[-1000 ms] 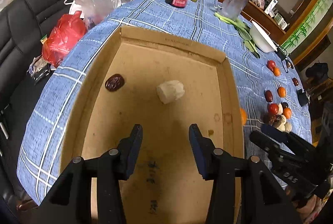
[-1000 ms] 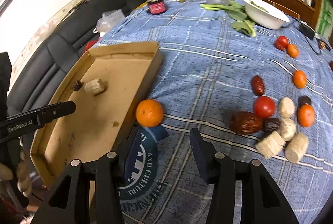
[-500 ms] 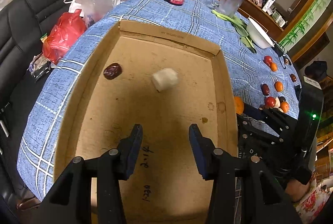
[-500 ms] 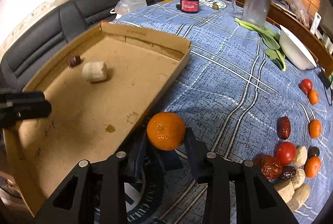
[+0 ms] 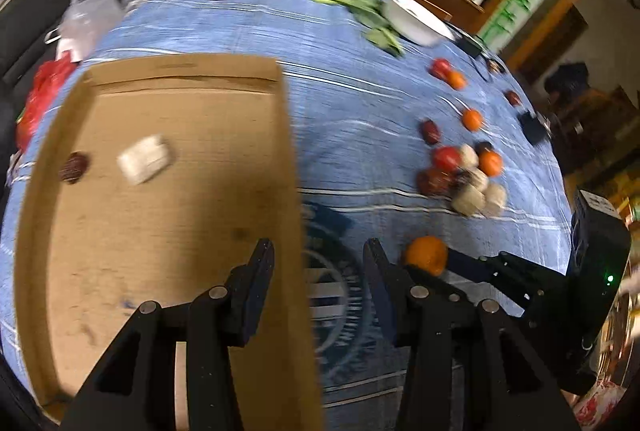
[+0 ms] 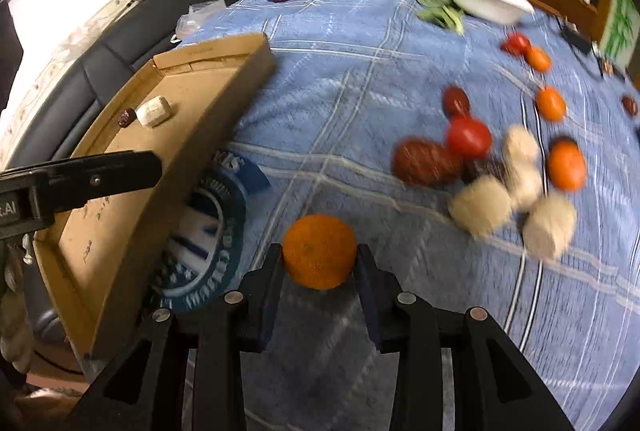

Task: Organize fruits
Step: 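Grasp the mandarin orange with the left tool while the right tool grasps a round pastry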

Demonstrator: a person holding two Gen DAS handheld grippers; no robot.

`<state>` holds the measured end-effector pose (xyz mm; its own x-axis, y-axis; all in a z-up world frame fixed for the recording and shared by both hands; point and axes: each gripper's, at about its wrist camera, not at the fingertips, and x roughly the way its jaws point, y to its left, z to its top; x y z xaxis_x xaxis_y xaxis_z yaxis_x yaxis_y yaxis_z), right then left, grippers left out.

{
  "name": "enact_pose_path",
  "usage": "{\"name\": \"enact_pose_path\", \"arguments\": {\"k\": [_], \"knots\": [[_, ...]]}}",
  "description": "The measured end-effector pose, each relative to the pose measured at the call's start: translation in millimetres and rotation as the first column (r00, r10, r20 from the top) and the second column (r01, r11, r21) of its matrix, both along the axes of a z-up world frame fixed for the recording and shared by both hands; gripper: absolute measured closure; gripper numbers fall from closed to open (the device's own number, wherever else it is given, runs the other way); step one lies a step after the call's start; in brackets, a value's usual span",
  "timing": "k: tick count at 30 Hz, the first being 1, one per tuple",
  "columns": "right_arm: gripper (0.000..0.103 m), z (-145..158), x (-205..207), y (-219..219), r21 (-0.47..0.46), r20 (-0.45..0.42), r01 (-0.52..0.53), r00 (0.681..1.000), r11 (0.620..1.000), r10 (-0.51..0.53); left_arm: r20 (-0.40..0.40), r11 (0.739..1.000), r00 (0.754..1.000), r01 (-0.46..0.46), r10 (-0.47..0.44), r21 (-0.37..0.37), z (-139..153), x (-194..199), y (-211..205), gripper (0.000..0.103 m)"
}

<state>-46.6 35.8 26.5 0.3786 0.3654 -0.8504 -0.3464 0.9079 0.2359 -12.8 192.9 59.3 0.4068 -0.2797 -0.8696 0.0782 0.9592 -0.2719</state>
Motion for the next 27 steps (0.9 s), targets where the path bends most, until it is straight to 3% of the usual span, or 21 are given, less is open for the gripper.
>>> {"name": "enact_pose_path", "arguments": {"k": [5, 11, 16, 27], "knots": [[0.050, 11, -13, -27, 0.034, 0.000, 0.033, 0.999, 0.999, -0.033, 0.005, 0.999, 0.999, 0.044, -0.044, 0.009, 0, 1, -26, 0.053], [0.050, 24, -20, -84, 0.038, 0.024, 0.146, 0.989, 0.988, -0.147, 0.035, 0.996, 0.995, 0.091, -0.091, 0.019, 6, -2, -50, 0.053], [0.050, 21, -3, -116, 0.019, 0.028, 0.227, 0.973, 0.974, -0.227, 0.028, 0.986, 0.987, 0.160, -0.161, 0.044, -2, 0, -76, 0.053], [0.051, 4, 37, -111, -0.094, 0.086, 0.170, 0.983, 0.981, -0.162, -0.015, 0.974, 0.979, 0.203, -0.202, 0.098, -40, 11, -102, 0.058]]}}
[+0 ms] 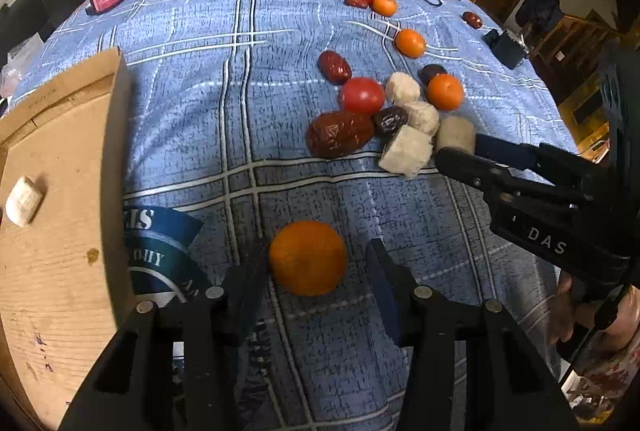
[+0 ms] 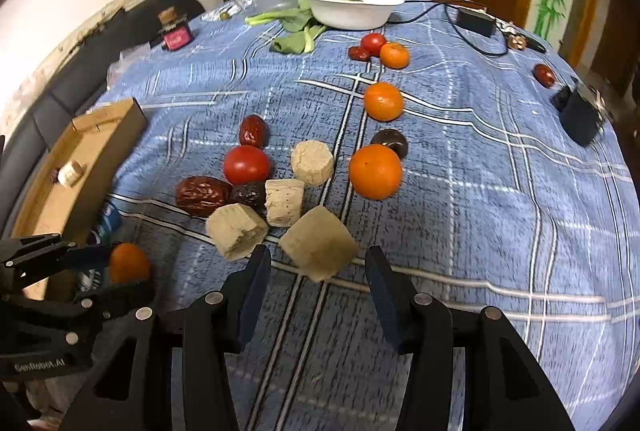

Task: Organize fruits
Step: 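Grasp the mandarin orange with the left tool while the right tool grasps a round pastry, then carry the orange and pastry into the cardboard box and release both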

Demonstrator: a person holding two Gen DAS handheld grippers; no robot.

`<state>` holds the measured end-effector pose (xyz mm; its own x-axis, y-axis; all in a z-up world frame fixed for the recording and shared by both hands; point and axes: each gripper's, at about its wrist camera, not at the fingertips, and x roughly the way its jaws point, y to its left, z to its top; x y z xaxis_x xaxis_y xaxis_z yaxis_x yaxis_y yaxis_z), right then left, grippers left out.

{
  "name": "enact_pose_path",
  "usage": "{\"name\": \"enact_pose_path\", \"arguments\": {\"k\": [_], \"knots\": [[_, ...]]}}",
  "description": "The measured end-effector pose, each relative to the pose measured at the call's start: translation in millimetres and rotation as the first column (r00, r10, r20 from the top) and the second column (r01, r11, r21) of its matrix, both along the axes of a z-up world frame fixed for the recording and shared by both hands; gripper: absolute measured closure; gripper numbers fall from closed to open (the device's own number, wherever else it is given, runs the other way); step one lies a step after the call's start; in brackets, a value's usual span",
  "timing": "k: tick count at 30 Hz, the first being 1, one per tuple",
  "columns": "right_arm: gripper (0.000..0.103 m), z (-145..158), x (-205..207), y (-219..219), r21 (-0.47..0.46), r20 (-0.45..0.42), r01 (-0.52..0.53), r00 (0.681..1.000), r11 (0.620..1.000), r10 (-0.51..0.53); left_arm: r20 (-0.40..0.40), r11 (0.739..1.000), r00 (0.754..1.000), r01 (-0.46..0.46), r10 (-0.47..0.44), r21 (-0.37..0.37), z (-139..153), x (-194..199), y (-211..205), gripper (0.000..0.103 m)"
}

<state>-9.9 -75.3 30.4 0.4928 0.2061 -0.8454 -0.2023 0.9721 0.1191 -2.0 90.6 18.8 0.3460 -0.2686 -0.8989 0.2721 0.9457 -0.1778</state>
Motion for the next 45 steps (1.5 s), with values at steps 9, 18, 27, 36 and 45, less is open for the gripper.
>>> {"name": "enact_pose_path", "arguments": {"k": [9, 18, 27, 36, 45], "knots": [[0.060, -1, -1, -5, 0.035, -0.016, -0.010, 1.000, 0.999, 0.011, 0.017, 0.999, 0.998, -0.053, 0.053, 0.004, 3, -5, 5, 0.070], [0.060, 35, -24, 0, 0.115, 0.004, -0.017, 1.000, 0.993, 0.017, 0.051, 0.975, 0.982, -0.176, 0.184, -0.138, 50, -16, 55, 0.070], [0.059, 75, -9, 95, 0.220, 0.048, -0.183, 0.983, 0.958, 0.177, 0.088, 0.928, 0.925, -0.362, 0.369, -0.087, 70, -12, 166, 0.070], [0.059, 71, 23, 210, 0.229, 0.029, -0.272, 0.962, 0.935, 0.273, 0.074, 0.908, 0.905, -0.418, 0.420, -0.032, 52, 36, 245, 0.070], [0.059, 21, 55, 250, 0.149, -0.071, -0.202, 0.974, 0.968, 0.215, 0.029, 0.922, 0.922, -0.387, 0.386, 0.034, 15, 79, 261, 0.070]]}}
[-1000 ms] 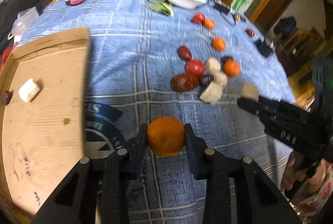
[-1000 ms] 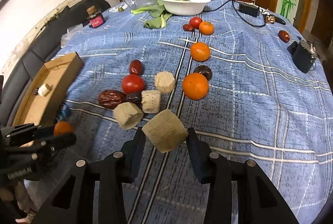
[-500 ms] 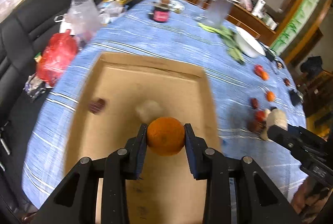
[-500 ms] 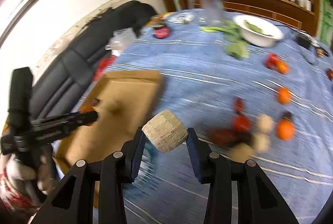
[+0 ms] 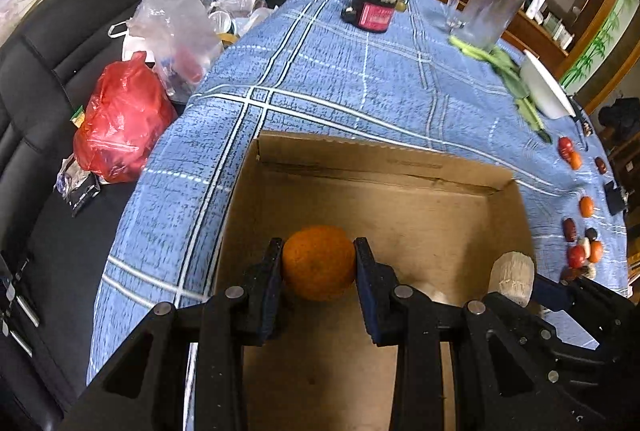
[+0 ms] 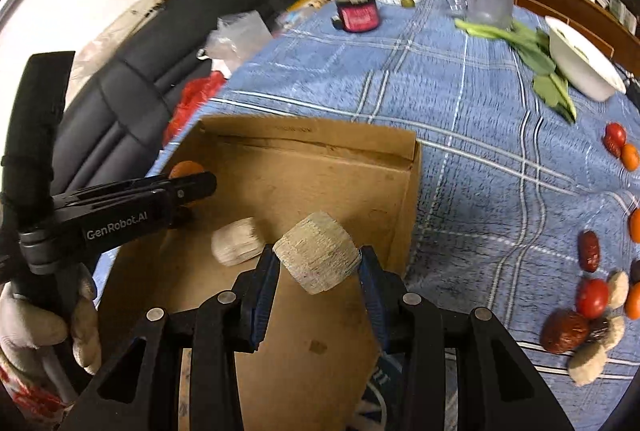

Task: Organize fruits
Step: 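Carry the orange and pastry into the cardboard box and release both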

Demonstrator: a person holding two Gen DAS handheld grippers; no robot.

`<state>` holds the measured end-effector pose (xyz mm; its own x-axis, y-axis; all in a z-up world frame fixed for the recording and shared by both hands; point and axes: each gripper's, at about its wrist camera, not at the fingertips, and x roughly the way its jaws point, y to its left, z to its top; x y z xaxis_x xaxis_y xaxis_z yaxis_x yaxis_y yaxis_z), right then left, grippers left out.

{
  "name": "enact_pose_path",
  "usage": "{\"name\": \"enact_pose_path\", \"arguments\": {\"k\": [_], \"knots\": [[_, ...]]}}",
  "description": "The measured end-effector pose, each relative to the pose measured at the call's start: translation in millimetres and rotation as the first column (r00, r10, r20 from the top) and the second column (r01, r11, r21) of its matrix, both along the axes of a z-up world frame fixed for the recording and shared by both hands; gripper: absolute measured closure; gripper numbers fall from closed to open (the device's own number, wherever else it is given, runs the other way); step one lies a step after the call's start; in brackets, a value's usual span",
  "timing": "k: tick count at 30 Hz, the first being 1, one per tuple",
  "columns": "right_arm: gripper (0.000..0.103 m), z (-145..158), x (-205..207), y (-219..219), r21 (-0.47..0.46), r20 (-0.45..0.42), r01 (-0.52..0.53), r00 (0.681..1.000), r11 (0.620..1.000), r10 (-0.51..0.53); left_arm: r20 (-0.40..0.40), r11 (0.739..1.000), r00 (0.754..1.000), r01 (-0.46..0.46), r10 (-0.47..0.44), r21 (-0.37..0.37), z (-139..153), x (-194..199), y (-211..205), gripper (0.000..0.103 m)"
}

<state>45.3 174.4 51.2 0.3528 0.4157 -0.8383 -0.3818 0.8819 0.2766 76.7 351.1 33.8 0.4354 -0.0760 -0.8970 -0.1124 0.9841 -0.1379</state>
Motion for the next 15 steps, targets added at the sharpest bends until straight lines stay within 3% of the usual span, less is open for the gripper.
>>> {"name": "enact_pose_path", "arguments": {"k": [9, 15], "knots": [[0.058, -12, 8, 21, -0.062, 0.008, -0.021, 1.000, 0.998, 0.021, -0.012, 1.000, 1.000, 0.018, -0.019, -0.018, -5, 4, 0, 0.069], [0.055, -10, 4, 26, -0.064, 0.016, -0.044, 0.999, 0.997, 0.045, -0.019, 0.998, 0.999, -0.045, 0.044, -0.044, 4, -10, 11, 0.065]]}}
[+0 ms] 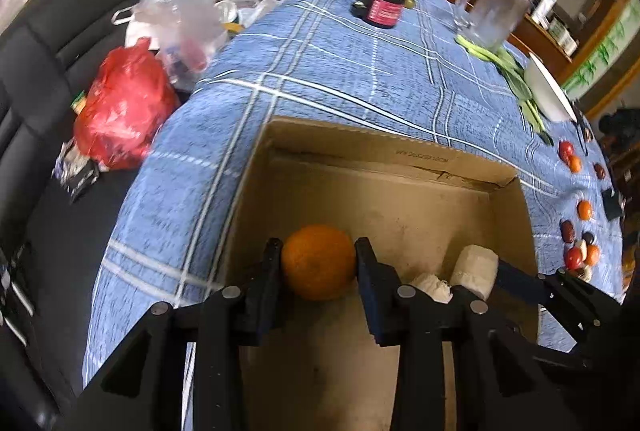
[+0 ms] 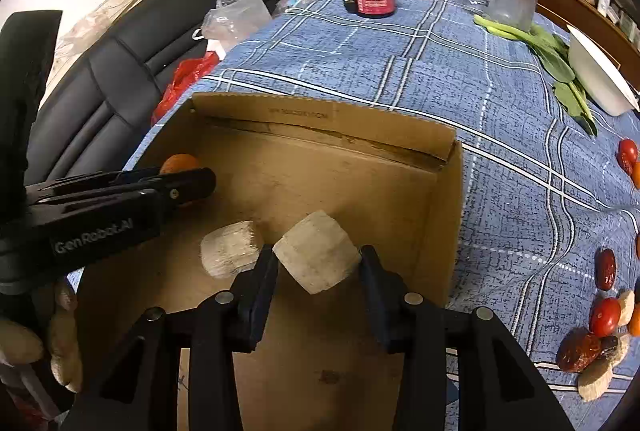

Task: Organize fruits
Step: 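Carry the orange and pastry into the cardboard box and release both, then grasp the large red date with the left tool while the right tool grasps an orange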

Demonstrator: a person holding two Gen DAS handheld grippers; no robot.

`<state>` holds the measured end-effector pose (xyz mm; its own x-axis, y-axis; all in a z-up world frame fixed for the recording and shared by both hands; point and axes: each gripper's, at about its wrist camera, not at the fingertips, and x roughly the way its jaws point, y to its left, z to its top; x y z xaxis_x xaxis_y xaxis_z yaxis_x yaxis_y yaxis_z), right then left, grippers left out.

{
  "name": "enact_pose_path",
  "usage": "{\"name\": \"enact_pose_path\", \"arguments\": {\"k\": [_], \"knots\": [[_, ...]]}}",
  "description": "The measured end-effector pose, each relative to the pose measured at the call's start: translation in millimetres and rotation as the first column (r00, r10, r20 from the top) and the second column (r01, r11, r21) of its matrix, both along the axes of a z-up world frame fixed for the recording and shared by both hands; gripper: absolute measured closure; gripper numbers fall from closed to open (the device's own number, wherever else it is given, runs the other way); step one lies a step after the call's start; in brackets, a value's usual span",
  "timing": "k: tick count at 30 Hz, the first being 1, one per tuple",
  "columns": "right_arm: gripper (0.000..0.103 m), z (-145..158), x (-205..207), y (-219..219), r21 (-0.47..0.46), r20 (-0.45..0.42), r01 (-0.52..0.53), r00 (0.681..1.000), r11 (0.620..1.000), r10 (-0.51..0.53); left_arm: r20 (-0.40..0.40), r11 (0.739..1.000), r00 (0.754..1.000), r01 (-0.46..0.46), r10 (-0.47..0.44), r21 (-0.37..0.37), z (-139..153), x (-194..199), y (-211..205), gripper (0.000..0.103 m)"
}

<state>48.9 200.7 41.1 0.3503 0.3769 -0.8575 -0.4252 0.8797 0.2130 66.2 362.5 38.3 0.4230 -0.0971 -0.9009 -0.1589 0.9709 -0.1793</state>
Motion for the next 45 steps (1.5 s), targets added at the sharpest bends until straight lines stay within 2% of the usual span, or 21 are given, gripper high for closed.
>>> {"name": "enact_pose_path", "arguments": {"k": [2, 6, 9, 13, 20, 28, 36, 42, 44, 45], "knots": [[0.053, 8, -4, -4, 0.016, 0.017, 0.003, 1.000, 1.000, -0.003, 0.014, 0.999, 0.999, -0.030, 0.031, -0.020, 8, -9, 3, 0.062], [0.048, 28, -17, -24, 0.052, 0.055, 0.025, 0.998, 0.998, -0.028, 0.050, 0.997, 0.996, -0.071, 0.071, -0.009, 29, -27, -4, 0.049], [0.043, 37, -30, -51, 0.084, 0.066, 0.064, 0.995, 0.994, -0.070, 0.083, 0.996, 0.993, -0.083, 0.085, -0.037, 44, -45, -14, 0.047], [0.042, 35, -53, -113, 0.125, 0.034, 0.170, 0.984, 0.977, -0.176, 0.093, 0.993, 0.992, -0.082, 0.090, -0.084, 56, -69, -38, 0.047], [0.042, 18, -92, -223, 0.126, -0.041, 0.334, 0.942, 0.934, -0.332, 0.091, 0.997, 0.996, -0.015, 0.022, -0.077, 68, -91, -111, 0.047], [0.043, 23, -115, -306, 0.136, -0.029, 0.397, 0.917, 0.908, -0.397, 0.080, 0.990, 0.991, 0.110, -0.103, -0.089, 67, -103, -208, 0.047], [0.043, 19, -118, -343, 0.132, -0.031, 0.390, 0.920, 0.911, -0.390, 0.082, 0.984, 0.984, 0.164, -0.158, -0.074, 59, -99, -254, 0.047], [0.043, 10, -100, -344, 0.118, -0.042, 0.364, 0.932, 0.924, -0.361, 0.082, 0.965, 0.962, 0.264, -0.261, -0.017, 38, -77, -274, 0.048], [0.043, 9, -91, -343, 0.118, -0.040, 0.356, 0.934, 0.927, -0.354, 0.083, 0.950, 0.948, 0.311, -0.308, -0.023, 30, -67, -279, 0.054], [0.043, 8, -84, -343, 0.121, -0.042, 0.353, 0.936, 0.928, -0.350, 0.076, 0.944, 0.942, 0.329, -0.326, -0.022, 26, -62, -281, 0.061]]}}
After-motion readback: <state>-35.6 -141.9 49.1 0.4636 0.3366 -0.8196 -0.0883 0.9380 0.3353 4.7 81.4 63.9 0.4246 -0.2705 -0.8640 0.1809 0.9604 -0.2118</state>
